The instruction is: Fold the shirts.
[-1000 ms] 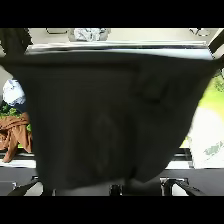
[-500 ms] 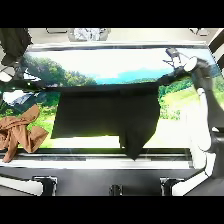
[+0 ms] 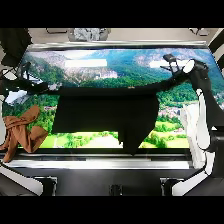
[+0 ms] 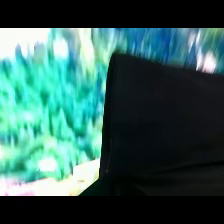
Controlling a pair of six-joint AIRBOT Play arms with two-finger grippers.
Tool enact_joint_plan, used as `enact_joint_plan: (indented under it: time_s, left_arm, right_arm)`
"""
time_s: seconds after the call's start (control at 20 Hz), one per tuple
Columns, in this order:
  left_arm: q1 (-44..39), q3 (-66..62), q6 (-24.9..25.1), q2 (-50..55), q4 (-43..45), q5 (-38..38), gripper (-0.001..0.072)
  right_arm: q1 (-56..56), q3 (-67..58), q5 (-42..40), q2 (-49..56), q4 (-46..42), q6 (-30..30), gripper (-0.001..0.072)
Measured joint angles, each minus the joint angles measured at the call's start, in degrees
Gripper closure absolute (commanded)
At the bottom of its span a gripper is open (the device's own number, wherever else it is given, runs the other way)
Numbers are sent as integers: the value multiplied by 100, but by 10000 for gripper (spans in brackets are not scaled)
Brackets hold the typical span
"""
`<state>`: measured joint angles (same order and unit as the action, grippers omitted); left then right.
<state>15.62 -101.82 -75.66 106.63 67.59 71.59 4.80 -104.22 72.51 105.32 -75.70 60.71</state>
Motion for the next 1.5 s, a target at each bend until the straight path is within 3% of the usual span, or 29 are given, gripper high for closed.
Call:
enact_joint_plan:
  time_s: [0.2, 0.5, 0.55, 0.6, 0.65, 0.95, 1.1, 1.3, 1.5]
  left_arm:
    - [-2, -46, -20, 278, 20, 693, 677]
    - [-11, -61, -127, 431, 55, 1062, 672]
    - [-13, -59, -127, 442, 68, 1106, 545]
    - [-13, -61, -129, 446, 70, 1143, 315]
    - [-11, -63, -138, 446, 81, 1193, 264]
    - [269, 7, -245, 146, 81, 1858, 264]
    - [428, 715, -267, -328, 83, 2037, 249]
    - [503, 2483, -50, -1163, 83, 1499, 249]
    - [511, 3449, 131, -1497, 70, 973, 249]
  right_arm:
    - [-129, 313, 431, 122, -24, -9, 676]
    - [-186, 439, 516, 234, -46, 155, 673]
    - [-186, 446, 514, 236, -44, 205, 552]
    - [-188, 450, 516, 245, -44, 254, 284]
    - [-186, 455, 516, 243, -42, 278, 213]
    - [227, 450, 1300, -118, -4, 170, 213]
    - [492, 820, 1856, -446, -61, -7, 214]
    - [553, 1716, 1862, -984, 4, -203, 215]
    - [562, 2124, 1871, -1231, 44, -321, 216]
